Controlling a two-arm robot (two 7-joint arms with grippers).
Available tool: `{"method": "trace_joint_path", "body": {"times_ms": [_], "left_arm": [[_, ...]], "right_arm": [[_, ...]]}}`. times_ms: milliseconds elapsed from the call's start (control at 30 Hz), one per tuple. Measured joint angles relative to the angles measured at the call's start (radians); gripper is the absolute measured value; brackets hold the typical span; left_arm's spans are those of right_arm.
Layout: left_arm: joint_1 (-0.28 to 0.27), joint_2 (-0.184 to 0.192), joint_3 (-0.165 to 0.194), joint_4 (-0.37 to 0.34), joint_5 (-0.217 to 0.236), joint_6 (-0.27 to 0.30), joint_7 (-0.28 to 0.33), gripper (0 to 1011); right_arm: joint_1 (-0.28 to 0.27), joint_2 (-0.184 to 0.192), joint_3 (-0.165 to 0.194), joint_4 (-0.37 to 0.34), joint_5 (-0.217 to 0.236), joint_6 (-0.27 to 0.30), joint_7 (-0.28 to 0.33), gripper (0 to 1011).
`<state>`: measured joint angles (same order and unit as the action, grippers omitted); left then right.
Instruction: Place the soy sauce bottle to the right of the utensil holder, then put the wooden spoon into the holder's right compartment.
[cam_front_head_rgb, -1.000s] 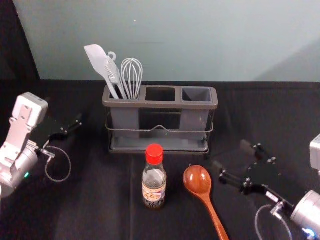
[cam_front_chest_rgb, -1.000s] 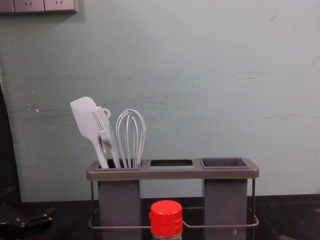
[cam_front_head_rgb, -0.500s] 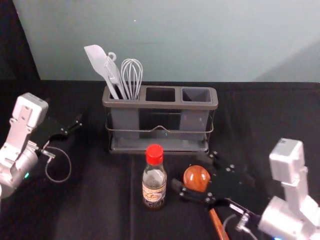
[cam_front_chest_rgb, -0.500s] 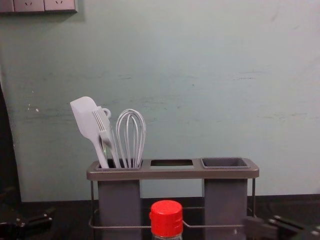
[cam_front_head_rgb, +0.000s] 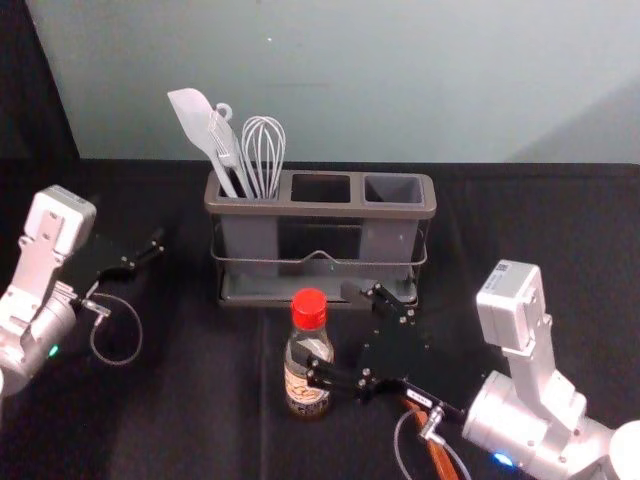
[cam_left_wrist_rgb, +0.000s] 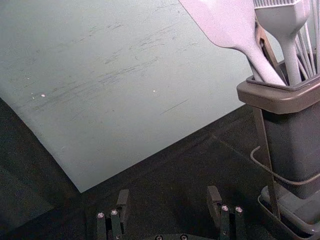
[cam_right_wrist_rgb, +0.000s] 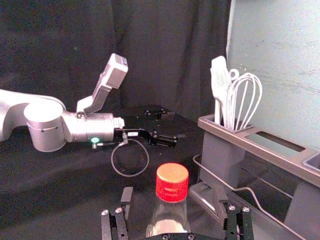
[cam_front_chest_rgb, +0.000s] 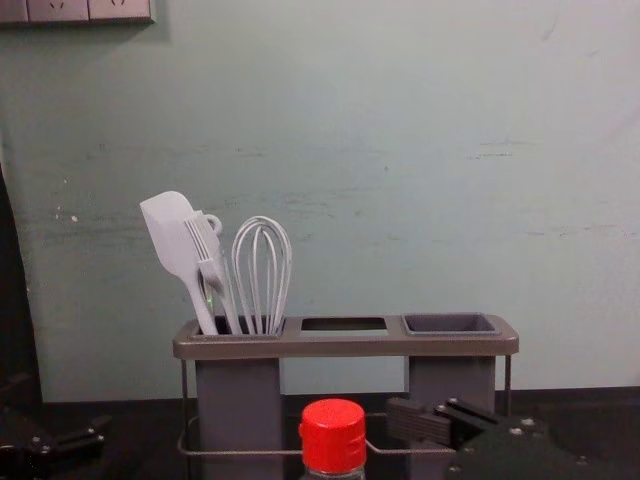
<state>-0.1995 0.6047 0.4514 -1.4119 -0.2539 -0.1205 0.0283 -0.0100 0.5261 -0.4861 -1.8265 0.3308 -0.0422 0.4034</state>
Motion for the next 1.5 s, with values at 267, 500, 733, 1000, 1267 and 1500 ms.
{"method": "trace_joint_path", "body": {"times_ms": [267,500,733,1000,1267,1500], "left_arm": [[0.000,0.000,0.000,0.000,0.000,0.000,0.000,1000],[0.000,0.000,0.000,0.000,0.000,0.000,0.000,1000],[0.000,0.000,0.000,0.000,0.000,0.000,0.000,1000],[0.000,0.000,0.000,0.000,0.000,0.000,0.000,1000],[0.000,0.000,0.000,0.000,0.000,0.000,0.000,1000],[0.000,0.000,0.000,0.000,0.000,0.000,0.000,1000]], "right_arm": [[0.009,-0.056,0.003,0.032,-0.012,-0.006,0.001,1002],[0.014,-0.090,0.001,0.043,-0.033,0.008,0.001,1002],[0.013,-0.121,0.001,0.053,-0.061,0.010,-0.006,889],[0.004,-0.134,0.013,0.051,-0.073,0.006,-0.008,679],[-0.005,-0.137,0.024,0.040,-0.079,0.006,-0.007,396],[-0.022,-0.122,0.042,-0.018,-0.077,0.006,-0.003,381]]}}
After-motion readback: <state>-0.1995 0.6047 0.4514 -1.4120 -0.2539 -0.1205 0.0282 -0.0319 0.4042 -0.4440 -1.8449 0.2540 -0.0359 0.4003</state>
